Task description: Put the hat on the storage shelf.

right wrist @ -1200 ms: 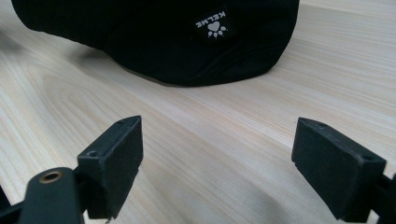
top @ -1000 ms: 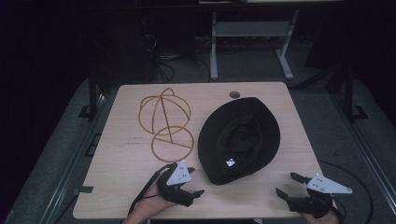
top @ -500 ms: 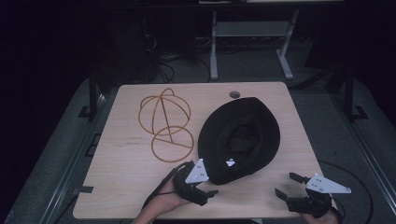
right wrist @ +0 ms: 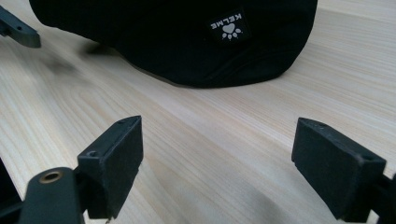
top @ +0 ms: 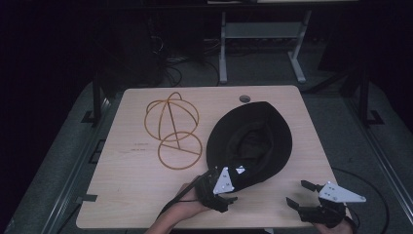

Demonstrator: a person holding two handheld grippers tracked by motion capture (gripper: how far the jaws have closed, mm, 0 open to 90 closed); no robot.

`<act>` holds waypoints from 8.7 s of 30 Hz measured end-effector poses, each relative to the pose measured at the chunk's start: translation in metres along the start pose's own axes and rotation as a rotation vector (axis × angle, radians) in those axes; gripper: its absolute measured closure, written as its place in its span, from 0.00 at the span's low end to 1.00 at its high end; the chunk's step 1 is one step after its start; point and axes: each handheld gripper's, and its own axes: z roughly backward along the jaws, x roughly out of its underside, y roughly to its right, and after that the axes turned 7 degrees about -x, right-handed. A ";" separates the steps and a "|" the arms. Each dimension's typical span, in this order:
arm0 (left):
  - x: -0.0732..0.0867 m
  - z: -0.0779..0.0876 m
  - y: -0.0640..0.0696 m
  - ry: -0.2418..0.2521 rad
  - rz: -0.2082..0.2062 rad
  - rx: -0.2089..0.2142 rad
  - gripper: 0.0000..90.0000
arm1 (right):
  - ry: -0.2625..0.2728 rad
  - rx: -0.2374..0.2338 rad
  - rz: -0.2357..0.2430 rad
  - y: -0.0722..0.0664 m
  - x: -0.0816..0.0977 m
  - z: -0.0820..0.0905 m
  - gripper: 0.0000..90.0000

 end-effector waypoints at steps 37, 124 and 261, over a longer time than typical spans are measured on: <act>0.000 0.032 -0.019 0.241 0.150 0.123 0.95 | 0.051 -0.020 -0.005 0.009 -0.020 -0.015 0.16; 0.032 0.041 -0.024 0.179 0.138 0.071 0.80 | 0.178 -0.180 0.010 0.032 -0.124 0.000 0.98; 0.076 0.053 -0.023 0.111 0.098 0.068 0.55 | -0.044 -0.350 0.307 -0.072 -0.432 -0.169 0.97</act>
